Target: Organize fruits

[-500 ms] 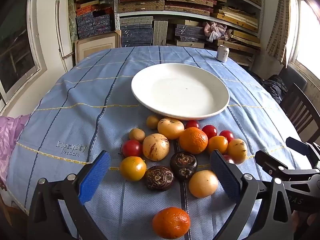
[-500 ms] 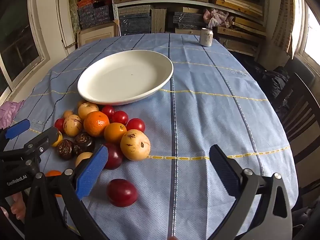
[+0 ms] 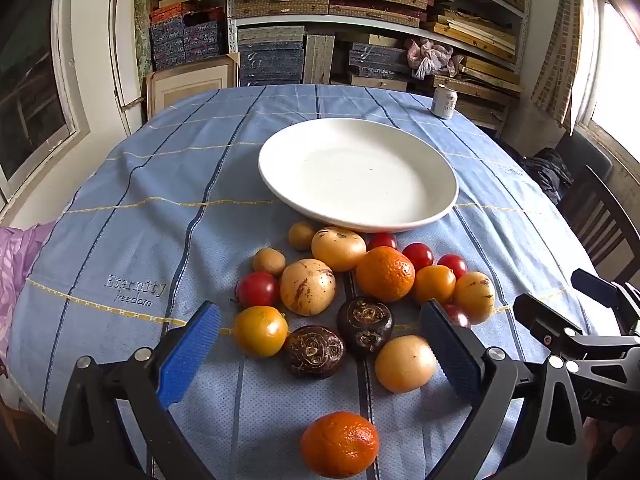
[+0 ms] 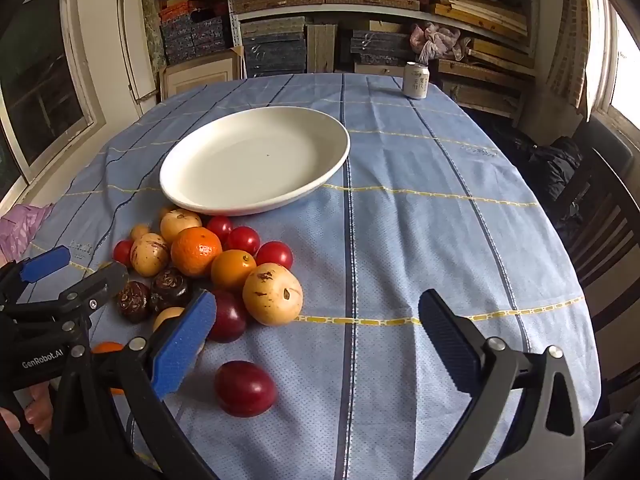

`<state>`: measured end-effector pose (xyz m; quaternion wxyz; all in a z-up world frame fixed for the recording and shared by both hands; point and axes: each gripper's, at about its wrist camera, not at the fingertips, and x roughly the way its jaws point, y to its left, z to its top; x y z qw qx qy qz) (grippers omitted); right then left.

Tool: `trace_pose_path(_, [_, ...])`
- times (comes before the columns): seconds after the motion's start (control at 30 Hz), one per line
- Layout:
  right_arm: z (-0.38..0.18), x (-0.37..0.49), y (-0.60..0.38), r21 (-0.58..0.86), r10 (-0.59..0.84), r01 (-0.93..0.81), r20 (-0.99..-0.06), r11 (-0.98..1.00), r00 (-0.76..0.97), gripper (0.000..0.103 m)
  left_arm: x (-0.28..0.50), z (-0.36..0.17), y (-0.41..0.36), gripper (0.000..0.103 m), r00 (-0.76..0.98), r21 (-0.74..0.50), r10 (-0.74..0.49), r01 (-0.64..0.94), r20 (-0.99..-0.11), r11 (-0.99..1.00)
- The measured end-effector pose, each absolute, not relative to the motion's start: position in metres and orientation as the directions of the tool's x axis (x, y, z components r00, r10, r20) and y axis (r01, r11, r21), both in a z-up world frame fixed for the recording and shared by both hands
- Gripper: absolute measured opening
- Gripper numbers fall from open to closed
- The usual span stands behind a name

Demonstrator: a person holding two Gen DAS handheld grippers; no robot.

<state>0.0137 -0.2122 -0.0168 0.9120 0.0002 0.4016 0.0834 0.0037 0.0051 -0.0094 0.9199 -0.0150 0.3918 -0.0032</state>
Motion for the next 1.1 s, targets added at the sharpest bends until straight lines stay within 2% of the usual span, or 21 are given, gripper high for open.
trace_pose_path(0.43, [-0.023, 0.017, -0.202, 0.015, 0.108, -0.146, -0.746, 0.989, 0.657, 0.099, 0.003, -0.006, 0.005, 0.100, 0.693, -0.019, 0.008, -0.032, -0.721, 0.999])
trace_pose_path(0.87, [-0.016, 0.011, -0.205, 0.030, 0.126, -0.150, -0.712, 0.988, 0.690, 0.099, 0.001, -0.008, 0.006, 0.100, 0.691, -0.075, -0.047, -0.011, -0.721, 0.997])
trace_pose_path(1.1, [-0.017, 0.012, -0.206, 0.028, 0.124, -0.149, -0.718, 0.988, 0.685, 0.099, 0.000, -0.003, 0.002, 0.100, 0.711, -0.032, -0.014, -0.012, -0.703, 0.999])
